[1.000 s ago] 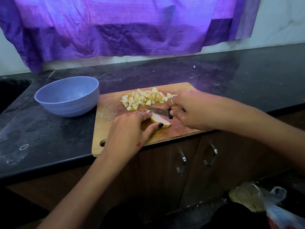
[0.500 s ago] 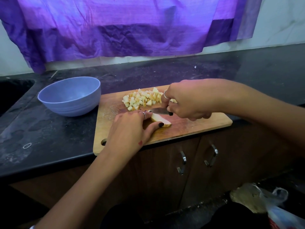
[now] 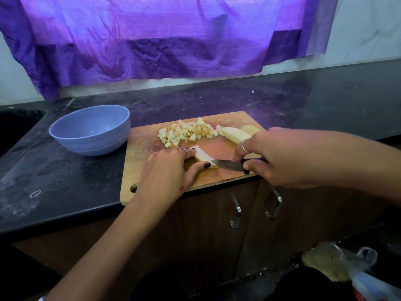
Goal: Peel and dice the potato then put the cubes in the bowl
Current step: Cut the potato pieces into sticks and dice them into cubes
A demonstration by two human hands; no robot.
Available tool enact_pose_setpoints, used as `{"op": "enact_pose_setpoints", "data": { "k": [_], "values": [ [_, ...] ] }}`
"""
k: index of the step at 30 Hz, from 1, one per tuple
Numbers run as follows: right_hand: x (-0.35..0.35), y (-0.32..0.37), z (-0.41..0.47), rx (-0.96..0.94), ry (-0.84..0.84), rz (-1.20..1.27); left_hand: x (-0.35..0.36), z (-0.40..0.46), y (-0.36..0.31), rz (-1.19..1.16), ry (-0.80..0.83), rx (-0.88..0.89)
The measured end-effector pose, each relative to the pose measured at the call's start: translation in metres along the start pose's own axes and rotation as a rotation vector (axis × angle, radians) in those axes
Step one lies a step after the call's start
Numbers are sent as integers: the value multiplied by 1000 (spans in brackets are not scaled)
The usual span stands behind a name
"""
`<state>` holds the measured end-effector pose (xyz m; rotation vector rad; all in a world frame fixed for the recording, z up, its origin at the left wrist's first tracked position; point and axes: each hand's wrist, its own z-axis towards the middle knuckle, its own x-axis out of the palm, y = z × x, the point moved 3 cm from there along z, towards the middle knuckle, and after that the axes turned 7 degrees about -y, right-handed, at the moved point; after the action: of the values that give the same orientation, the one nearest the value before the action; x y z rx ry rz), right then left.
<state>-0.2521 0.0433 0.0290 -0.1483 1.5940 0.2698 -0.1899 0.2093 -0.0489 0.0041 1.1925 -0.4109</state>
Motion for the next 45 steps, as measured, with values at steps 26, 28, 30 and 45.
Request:
{"op": "enact_pose_setpoints", "data": {
  "k": [26, 28, 30, 45],
  "values": [
    [57, -16, 22, 130, -327, -10, 0, -6, 4, -218, -62, -5],
    [55, -19, 19, 148, -315, 102, -1, -7, 4, -212, -87, -14],
    [53, -17, 15, 147, -314, 224, -1, -7, 3, -210, -108, -16],
    [51, 9, 22, 93, -228, 285, 2, -6, 5, -205, -150, 35]
  ]
}}
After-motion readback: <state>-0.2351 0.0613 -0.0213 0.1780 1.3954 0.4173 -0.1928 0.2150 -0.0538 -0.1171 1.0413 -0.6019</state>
